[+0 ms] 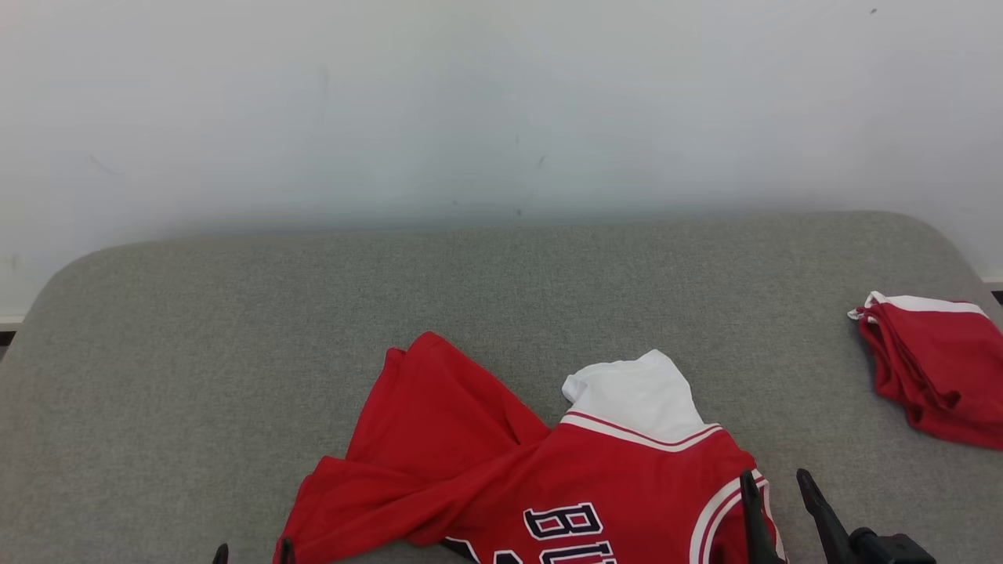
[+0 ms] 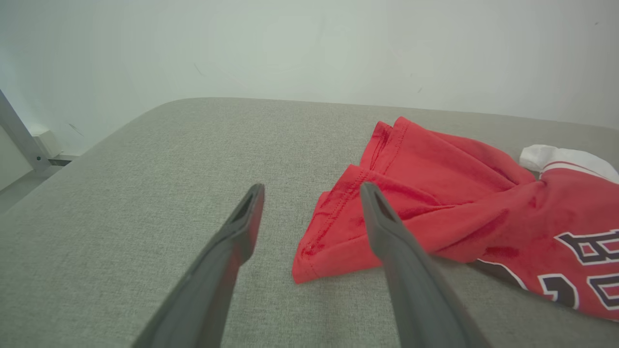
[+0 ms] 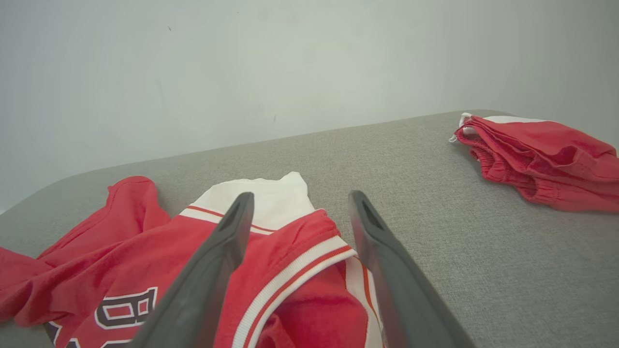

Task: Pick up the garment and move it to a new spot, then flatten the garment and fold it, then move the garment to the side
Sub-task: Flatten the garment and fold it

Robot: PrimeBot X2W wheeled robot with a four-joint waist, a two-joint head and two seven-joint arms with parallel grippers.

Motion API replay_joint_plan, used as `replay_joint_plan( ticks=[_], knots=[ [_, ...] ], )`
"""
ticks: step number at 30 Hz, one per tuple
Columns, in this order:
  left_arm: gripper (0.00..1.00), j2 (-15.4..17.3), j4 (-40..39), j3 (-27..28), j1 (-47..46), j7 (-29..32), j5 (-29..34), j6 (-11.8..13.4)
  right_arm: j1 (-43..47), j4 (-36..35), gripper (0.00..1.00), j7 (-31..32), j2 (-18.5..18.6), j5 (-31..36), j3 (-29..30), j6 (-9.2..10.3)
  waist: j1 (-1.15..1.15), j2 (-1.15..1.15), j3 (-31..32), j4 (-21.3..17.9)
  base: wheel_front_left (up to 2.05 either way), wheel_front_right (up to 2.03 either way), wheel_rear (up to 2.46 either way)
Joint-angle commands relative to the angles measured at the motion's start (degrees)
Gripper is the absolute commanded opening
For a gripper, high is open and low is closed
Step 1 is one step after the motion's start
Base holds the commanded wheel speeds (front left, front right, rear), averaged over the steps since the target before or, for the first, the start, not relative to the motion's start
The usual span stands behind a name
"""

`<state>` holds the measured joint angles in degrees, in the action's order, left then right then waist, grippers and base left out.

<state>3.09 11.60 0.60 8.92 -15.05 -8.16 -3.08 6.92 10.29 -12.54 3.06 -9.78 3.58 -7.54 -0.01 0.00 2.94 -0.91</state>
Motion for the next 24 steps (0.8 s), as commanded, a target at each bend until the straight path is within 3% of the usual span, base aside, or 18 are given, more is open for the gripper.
replay_joint_plan(
  ticks=[1,9,15,24],
  knots=[
    [1.00,-0.2,0.4,-0.1,-0.6,-0.2,0.4,-0.2,-0.5,-0.4,1.00,0.3,-0.2,-0.2,0.1,0.09,0.01,0.00,-0.1,0.0,0.00,0.00,0.00],
    [1.00,-0.2,1.8,0.0,-1.1,-0.2,0.2,-0.2,-1.0,-1.9,1.00,1.4,-0.2,0.0,0.8,0.09,0.01,0.00,-0.7,-0.1,0.00,0.00,0.00],
    [1.00,0.3,6.5,-0.1,-3.1,-0.2,-0.9,-1.1,-2.7,-4.1,1.00,3.6,1.9,0.6,0.1,0.09,0.01,0.00,-1.3,0.0,0.00,0.00,0.00],
    [1.00,3.8,15.1,-1.0,-10.9,8.1,-1.9,-2.5,-6.1,-5.3,1.00,8.3,4.8,-0.9,-1.0,0.09,0.01,0.00,-2.6,0.2,0.00,0.00,0.00]
  ],
)
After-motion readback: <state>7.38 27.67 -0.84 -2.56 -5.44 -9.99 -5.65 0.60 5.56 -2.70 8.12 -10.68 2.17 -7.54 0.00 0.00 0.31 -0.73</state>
